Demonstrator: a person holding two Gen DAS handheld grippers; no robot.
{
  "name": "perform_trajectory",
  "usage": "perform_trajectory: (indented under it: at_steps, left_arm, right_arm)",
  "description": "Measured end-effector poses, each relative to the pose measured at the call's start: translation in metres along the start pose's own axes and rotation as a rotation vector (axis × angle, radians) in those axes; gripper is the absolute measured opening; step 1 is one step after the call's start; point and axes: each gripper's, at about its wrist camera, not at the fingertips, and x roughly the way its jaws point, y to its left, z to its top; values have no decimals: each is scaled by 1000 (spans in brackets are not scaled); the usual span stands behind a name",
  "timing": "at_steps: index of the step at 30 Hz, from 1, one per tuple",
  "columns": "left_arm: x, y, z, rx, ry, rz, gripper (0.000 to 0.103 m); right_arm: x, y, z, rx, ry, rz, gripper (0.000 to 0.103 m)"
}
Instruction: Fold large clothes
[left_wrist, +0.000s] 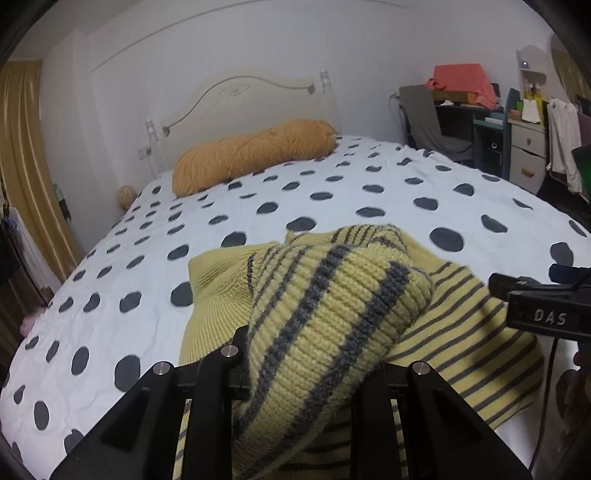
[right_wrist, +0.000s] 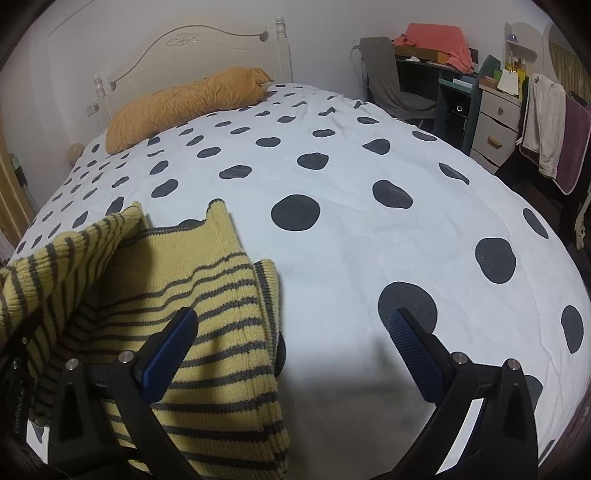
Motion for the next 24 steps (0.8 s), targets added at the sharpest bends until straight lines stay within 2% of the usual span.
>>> perform_trajectory:
  at_steps: [5, 8, 15, 17, 18, 19, 22, 24]
  left_arm:
    - [-3, -37, 12, 48, -26, -44, 21]
    - [3, -60, 12, 79, -14, -59, 21]
    - [25, -121, -18, 228, 58, -94, 21]
    - [35, -134, -31, 269, 74, -82, 21]
    - [38, -144, -37, 314, 51, -58, 21]
    - [38, -147, -39, 328, 44, -53, 21]
    - [35, -135, -30, 273, 57, -97, 25]
    - [26, -123, -26, 245, 52, -96, 38]
  right_arm:
    - [-1, -16, 4, 43, 2, -16, 103]
    - [-3, -29, 7, 72, -1, -28, 103]
    - [-3, -63, 12, 142, 0, -64, 103]
    - [-2, -69, 12, 151, 2, -72, 103]
    - [-1, -70, 12, 152, 4, -80, 103]
    - [1, -72, 12, 152, 8, -85, 103]
    - [3, -76, 10, 165, 15, -75, 103]
    - [0, -77, 11, 166, 5, -64, 103]
